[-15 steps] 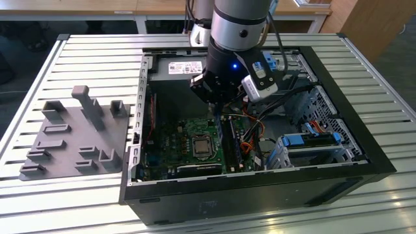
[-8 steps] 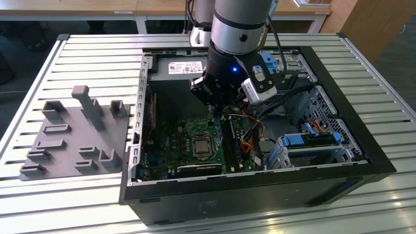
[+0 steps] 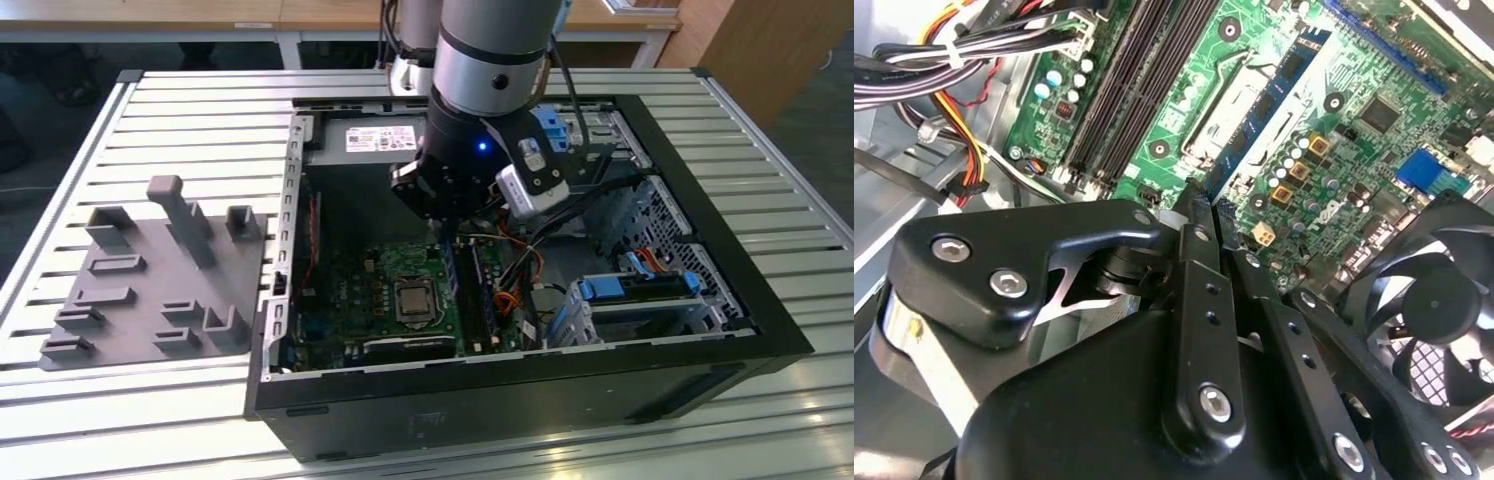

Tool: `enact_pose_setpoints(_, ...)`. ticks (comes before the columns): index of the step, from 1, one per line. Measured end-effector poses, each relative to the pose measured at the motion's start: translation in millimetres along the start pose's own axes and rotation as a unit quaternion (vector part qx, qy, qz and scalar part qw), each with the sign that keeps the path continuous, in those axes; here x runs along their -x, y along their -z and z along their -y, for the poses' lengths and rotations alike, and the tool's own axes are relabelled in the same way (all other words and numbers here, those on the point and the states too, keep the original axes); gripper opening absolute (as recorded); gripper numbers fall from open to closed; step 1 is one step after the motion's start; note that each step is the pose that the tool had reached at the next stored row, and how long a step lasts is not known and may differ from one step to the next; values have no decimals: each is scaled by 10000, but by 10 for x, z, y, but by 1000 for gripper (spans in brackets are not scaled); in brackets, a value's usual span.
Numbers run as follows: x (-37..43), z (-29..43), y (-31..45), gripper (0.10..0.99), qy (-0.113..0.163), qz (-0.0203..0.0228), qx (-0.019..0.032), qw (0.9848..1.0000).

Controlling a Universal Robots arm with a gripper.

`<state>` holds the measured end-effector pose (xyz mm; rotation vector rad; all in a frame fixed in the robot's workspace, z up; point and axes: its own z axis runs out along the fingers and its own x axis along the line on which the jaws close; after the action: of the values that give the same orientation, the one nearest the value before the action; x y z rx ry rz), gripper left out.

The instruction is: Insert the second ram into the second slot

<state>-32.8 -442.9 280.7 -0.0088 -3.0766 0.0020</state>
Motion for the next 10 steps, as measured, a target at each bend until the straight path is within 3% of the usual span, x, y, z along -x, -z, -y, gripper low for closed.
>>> enact_pose_setpoints(5,8,8,-38,137,1,0,0,10000)
enact_pose_setpoints(10,69,8,-105,137,-1,0,0,10000)
